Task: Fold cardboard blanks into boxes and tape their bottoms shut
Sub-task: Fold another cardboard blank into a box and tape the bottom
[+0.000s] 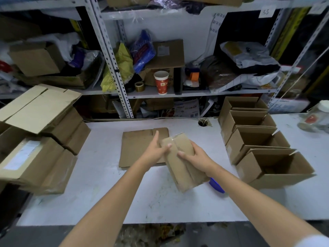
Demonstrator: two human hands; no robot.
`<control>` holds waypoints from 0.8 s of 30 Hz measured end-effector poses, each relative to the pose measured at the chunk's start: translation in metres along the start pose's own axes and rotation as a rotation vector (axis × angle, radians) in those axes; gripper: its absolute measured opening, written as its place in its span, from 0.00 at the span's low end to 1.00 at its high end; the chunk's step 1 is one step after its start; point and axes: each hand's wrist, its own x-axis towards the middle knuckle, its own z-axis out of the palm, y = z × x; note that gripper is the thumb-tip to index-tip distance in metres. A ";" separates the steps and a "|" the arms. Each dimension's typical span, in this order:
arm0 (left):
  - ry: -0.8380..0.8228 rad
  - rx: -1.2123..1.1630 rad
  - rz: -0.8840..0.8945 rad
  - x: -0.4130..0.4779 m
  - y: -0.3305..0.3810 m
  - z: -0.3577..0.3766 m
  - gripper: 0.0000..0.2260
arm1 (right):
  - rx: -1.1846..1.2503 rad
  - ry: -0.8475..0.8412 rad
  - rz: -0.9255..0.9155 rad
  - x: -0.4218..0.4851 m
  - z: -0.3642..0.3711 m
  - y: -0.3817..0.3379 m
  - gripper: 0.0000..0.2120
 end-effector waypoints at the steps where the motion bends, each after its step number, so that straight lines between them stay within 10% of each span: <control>1: 0.032 -0.059 -0.051 -0.001 -0.003 0.005 0.40 | 0.069 0.060 0.017 0.001 -0.001 0.002 0.28; 8: -0.090 -0.138 -0.132 -0.005 -0.046 0.044 0.16 | 0.195 -0.061 0.284 -0.014 0.005 0.017 0.16; 19: -0.055 -0.155 -0.227 0.003 -0.078 0.057 0.20 | 0.207 0.061 0.378 -0.008 0.014 0.066 0.17; 24: -0.037 -0.190 -0.253 0.007 -0.082 0.057 0.19 | -0.535 0.309 0.520 -0.010 -0.031 0.113 0.21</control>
